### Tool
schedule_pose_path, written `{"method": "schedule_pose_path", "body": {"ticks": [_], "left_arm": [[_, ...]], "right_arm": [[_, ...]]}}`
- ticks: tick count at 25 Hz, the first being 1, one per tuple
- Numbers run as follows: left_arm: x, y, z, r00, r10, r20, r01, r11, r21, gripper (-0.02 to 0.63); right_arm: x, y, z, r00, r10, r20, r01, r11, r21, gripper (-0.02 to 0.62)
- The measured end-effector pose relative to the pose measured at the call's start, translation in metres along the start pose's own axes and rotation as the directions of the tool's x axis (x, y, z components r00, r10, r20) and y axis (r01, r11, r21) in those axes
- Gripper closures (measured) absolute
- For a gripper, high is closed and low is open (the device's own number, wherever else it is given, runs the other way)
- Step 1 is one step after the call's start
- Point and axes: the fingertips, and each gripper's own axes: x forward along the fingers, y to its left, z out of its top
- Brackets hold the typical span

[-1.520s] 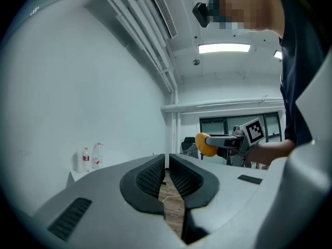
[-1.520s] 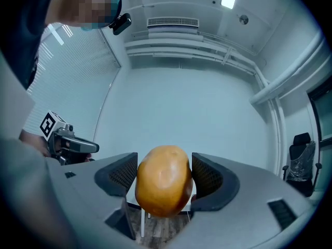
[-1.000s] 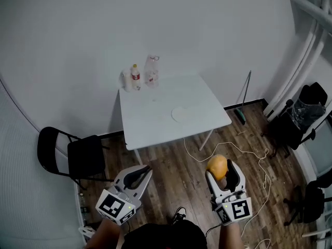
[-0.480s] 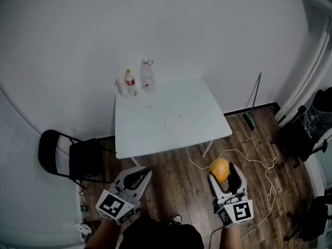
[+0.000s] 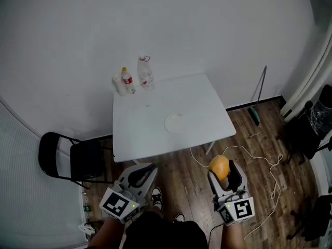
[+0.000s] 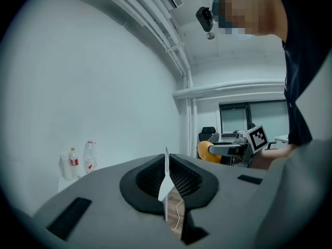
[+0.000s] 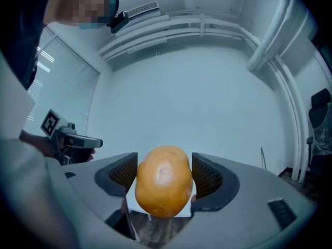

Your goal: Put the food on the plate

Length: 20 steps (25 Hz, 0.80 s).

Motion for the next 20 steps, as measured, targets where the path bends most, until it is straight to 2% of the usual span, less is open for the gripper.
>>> {"method": "schedule_pose_path", "body": {"ticks": [2, 6, 9, 17, 20], "left_arm": [[0.01, 0.01, 0.0, 1.0, -0.012, 0.008, 0.012, 1.0, -0.009, 0.563], [0.026, 0.046, -0.009, 1.0, -0.018, 0.018, 0.018, 1.0, -0.013, 0.563], [0.038, 0.077, -0.006, 0.998, -0.038, 0.043, 0.039, 0.999, -0.022, 0.563], [0.056, 0.187, -0.014, 0.999, -0.045, 0.022, 0.045, 0.999, -0.003, 0.563], [0.06, 0.224, -0.02, 0.998, -0.056, 0.021, 0.057, 0.998, -0.025, 0.563]], "right_arm": [[0.011, -0.004, 0.002, 1.0, -0.006, -0.003, 0.006, 1.0, 0.013, 0.256], [0.038, -0.013, -0.008, 0.997, -0.032, -0.066, 0.028, 0.997, -0.066, 0.256], [0.074, -0.011, -0.005, 0.998, -0.034, -0.056, 0.03, 0.997, -0.072, 0.256], [0.186, 0.01, -0.017, 0.994, -0.071, -0.085, 0.064, 0.995, -0.08, 0.256], [0.223, 0.021, -0.027, 0.992, -0.069, -0.103, 0.058, 0.993, -0.098, 0.256]]}}
